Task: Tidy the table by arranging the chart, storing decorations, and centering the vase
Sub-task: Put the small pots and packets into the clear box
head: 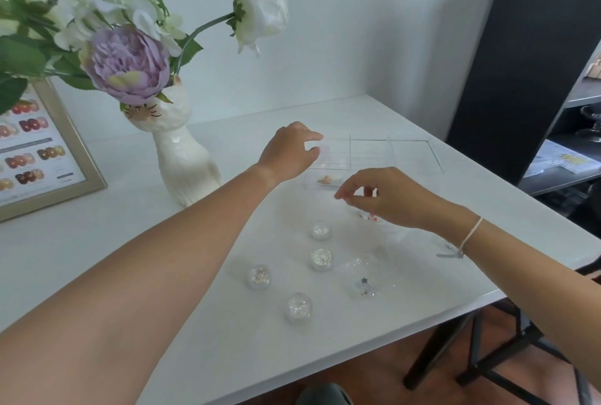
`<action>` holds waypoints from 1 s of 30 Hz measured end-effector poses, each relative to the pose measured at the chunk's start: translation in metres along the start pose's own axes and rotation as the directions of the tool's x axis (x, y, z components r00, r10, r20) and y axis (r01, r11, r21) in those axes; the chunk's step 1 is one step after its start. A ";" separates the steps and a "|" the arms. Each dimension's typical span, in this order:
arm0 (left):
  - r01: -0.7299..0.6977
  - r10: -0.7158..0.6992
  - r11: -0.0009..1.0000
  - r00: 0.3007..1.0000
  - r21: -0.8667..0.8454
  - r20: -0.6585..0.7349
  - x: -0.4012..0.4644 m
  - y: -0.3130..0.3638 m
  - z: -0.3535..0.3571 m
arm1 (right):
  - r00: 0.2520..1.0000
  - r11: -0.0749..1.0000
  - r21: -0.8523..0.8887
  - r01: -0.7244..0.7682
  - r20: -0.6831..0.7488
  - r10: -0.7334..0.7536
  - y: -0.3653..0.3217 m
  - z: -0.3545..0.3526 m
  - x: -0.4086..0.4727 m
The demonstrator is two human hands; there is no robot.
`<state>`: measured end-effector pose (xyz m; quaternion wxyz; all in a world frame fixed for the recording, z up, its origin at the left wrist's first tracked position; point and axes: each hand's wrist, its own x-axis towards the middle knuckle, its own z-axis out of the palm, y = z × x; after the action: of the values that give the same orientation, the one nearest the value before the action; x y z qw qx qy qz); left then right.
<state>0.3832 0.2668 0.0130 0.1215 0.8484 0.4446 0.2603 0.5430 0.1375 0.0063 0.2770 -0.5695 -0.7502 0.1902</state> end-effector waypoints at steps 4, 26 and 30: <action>-0.037 0.035 0.998 0.999 -0.046 -0.035 -0.025 -0.005 -0.011 | 0.993 0.999 -0.013 0.034 0.114 -0.033 -0.002 0.017 -0.003; -0.141 0.176 0.972 0.967 -0.189 0.184 -0.202 -0.030 -0.048 | 0.996 0.998 -0.007 0.062 0.068 -0.061 -0.013 0.039 -0.010; -0.122 0.148 0.983 0.970 -0.137 0.195 -0.202 -0.033 -0.047 | 0.997 0.998 -0.013 0.067 0.032 -0.067 -0.013 0.034 -0.008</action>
<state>0.2403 0.1193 -0.0299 0.2008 0.8898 0.3540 0.2067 0.5139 0.1272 -0.0138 0.2676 -0.5428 -0.7744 0.1844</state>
